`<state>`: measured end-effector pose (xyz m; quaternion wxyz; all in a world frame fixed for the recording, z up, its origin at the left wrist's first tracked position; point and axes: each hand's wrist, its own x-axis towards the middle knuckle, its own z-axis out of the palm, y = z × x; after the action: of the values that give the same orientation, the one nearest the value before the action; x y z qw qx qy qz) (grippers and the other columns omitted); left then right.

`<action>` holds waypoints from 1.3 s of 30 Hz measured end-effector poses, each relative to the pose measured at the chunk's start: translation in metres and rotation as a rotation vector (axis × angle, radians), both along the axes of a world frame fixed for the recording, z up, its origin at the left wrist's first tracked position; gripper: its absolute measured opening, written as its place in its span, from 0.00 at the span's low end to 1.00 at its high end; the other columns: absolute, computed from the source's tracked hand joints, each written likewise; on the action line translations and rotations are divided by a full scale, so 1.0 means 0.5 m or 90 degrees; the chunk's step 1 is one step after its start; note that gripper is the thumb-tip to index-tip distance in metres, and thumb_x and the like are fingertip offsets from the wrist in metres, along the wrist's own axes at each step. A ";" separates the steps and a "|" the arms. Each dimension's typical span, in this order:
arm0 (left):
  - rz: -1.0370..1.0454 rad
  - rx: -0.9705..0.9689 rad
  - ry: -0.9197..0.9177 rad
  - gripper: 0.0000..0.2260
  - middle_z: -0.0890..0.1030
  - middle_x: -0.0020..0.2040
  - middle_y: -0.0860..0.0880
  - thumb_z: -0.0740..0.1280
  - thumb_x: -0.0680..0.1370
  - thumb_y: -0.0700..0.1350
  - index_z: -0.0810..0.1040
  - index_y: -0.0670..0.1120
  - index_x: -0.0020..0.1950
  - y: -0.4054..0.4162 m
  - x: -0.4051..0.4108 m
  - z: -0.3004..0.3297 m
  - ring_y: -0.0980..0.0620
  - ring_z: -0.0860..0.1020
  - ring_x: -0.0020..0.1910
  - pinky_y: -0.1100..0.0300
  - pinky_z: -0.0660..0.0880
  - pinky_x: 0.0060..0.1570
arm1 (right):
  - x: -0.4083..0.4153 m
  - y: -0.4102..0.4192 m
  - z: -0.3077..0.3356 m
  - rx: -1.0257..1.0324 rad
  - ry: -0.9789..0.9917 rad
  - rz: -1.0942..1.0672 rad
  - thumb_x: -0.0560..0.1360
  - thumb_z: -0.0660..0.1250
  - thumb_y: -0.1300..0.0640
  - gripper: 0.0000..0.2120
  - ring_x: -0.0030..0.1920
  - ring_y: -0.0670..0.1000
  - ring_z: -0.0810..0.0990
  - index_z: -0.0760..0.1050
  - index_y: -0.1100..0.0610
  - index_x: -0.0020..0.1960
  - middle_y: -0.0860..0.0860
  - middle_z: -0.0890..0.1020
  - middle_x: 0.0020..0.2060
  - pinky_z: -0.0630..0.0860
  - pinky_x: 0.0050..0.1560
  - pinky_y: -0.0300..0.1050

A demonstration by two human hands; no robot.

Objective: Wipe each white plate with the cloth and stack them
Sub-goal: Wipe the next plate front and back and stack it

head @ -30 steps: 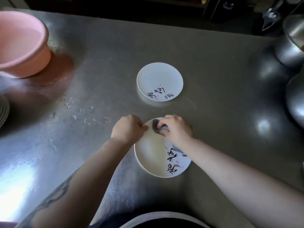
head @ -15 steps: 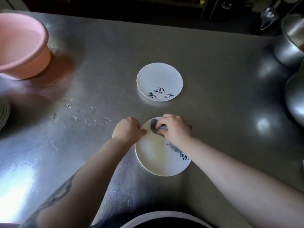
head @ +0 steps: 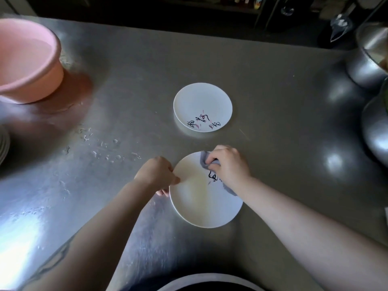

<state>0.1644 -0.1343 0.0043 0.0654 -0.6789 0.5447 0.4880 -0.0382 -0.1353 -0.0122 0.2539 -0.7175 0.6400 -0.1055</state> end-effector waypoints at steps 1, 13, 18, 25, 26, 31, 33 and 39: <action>-0.014 0.053 0.005 0.11 0.84 0.30 0.45 0.70 0.76 0.43 0.77 0.41 0.34 0.004 0.005 0.002 0.49 0.82 0.28 0.64 0.75 0.28 | -0.008 -0.001 -0.001 0.000 0.000 -0.014 0.68 0.72 0.65 0.07 0.47 0.51 0.77 0.82 0.53 0.40 0.49 0.79 0.42 0.75 0.41 0.48; 0.009 -0.136 -0.047 0.08 0.83 0.31 0.45 0.69 0.74 0.43 0.75 0.43 0.37 0.002 -0.006 -0.008 0.47 0.80 0.30 0.59 0.77 0.36 | -0.006 0.007 -0.003 -0.009 -0.002 -0.011 0.68 0.72 0.64 0.08 0.47 0.51 0.77 0.82 0.52 0.40 0.48 0.79 0.42 0.72 0.39 0.42; -0.062 -0.041 -0.032 0.09 0.84 0.32 0.47 0.66 0.75 0.44 0.77 0.43 0.36 0.018 -0.012 -0.017 0.48 0.82 0.32 0.60 0.77 0.35 | -0.010 0.003 0.004 0.018 0.008 -0.026 0.69 0.72 0.63 0.07 0.47 0.51 0.76 0.82 0.51 0.41 0.47 0.79 0.42 0.72 0.38 0.41; 0.006 -0.194 -0.035 0.12 0.78 0.30 0.48 0.71 0.74 0.46 0.73 0.46 0.33 -0.019 -0.022 -0.016 0.44 0.77 0.34 0.57 0.73 0.36 | 0.023 0.002 0.018 0.034 0.012 0.042 0.69 0.73 0.60 0.06 0.49 0.51 0.78 0.83 0.49 0.43 0.47 0.80 0.44 0.65 0.38 0.41; 0.020 -0.173 -0.034 0.10 0.79 0.28 0.48 0.70 0.74 0.44 0.74 0.45 0.34 -0.012 -0.012 -0.019 0.46 0.78 0.31 0.58 0.75 0.35 | 0.008 0.000 0.017 0.034 0.018 0.011 0.69 0.73 0.61 0.07 0.47 0.52 0.78 0.83 0.50 0.43 0.47 0.80 0.44 0.69 0.39 0.42; -0.063 0.065 0.031 0.09 0.84 0.30 0.46 0.67 0.78 0.44 0.80 0.40 0.41 0.008 -0.003 -0.011 0.51 0.82 0.27 0.64 0.73 0.23 | -0.015 -0.004 0.019 0.037 0.064 -0.046 0.70 0.71 0.63 0.08 0.45 0.54 0.79 0.82 0.50 0.42 0.48 0.79 0.44 0.74 0.39 0.44; -0.110 -0.035 -0.014 0.09 0.82 0.26 0.49 0.67 0.77 0.48 0.79 0.43 0.41 -0.009 -0.023 -0.007 0.52 0.81 0.26 0.64 0.72 0.24 | 0.011 0.000 0.021 0.030 0.048 -0.015 0.69 0.73 0.59 0.06 0.46 0.52 0.79 0.82 0.49 0.42 0.47 0.80 0.44 0.66 0.34 0.40; -0.036 -0.121 -0.027 0.11 0.78 0.23 0.48 0.66 0.77 0.46 0.77 0.42 0.38 -0.019 -0.026 -0.027 0.54 0.74 0.18 0.70 0.66 0.20 | 0.019 -0.001 0.020 0.040 -0.007 0.007 0.68 0.74 0.61 0.07 0.51 0.52 0.79 0.83 0.51 0.43 0.48 0.81 0.46 0.75 0.47 0.46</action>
<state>0.1514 -0.1440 -0.0091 0.0265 -0.6764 0.6061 0.4176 -0.0286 -0.1358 -0.0021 0.2804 -0.7120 0.6377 -0.0877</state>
